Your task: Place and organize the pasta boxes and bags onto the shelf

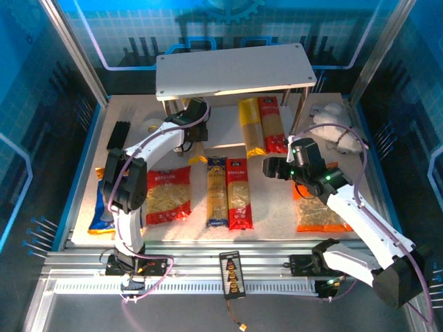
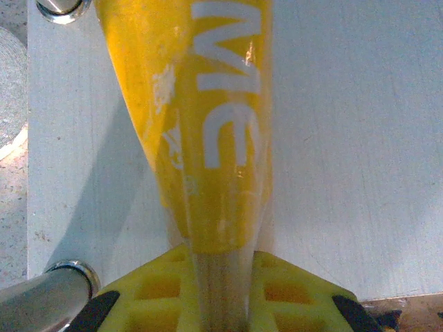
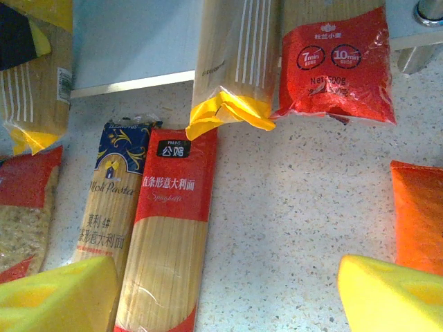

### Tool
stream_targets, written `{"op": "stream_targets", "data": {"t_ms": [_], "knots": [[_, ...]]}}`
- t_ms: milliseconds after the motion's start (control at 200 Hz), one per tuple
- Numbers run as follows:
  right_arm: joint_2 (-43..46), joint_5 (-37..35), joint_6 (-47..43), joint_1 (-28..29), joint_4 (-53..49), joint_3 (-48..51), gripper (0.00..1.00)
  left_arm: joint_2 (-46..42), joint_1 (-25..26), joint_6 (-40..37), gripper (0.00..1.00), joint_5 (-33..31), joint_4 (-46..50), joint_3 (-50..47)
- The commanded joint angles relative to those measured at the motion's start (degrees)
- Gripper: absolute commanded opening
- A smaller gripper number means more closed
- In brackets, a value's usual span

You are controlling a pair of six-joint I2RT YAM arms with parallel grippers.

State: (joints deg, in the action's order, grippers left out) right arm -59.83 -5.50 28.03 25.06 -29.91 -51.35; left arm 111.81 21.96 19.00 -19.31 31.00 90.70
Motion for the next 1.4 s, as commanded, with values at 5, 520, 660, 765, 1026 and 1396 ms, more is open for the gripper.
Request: {"op": "stream_targets", "data": {"t_ms": [5, 520, 660, 765, 1026, 1396], "knots": [[-0.28, 0.37, -1.04, -0.03, 0.47, 0.20, 0.84, 0.80, -1.54, -1.59, 0.00, -2.83, -3.80, 4.13], [1.64, -0.33, -1.53, -0.09, -1.25, -0.19, 0.84, 2.22, -2.09, -2.39, 0.43, -2.33, -1.38, 3.80], [2.43, -0.41, -1.40, -0.11, -1.64, -0.06, 0.84, 1.08, -2.09, -2.39, 0.49, -1.56, -1.21, 3.03], [3.03, -0.43, -1.23, -0.10, -1.89, 0.02, 0.84, -0.94, -2.09, -2.47, 0.60, 0.23, -1.79, 1.59], [4.02, -0.29, -0.53, -0.04, -2.08, 0.38, 0.84, -9.74, -0.24, -2.76, 0.64, 3.51, -5.24, -6.67], [4.37, 0.18, 0.14, 0.03, -1.93, 0.64, 0.85, -29.17, 13.31, 2.78, 0.67, -0.22, -5.17, -25.25]]}}
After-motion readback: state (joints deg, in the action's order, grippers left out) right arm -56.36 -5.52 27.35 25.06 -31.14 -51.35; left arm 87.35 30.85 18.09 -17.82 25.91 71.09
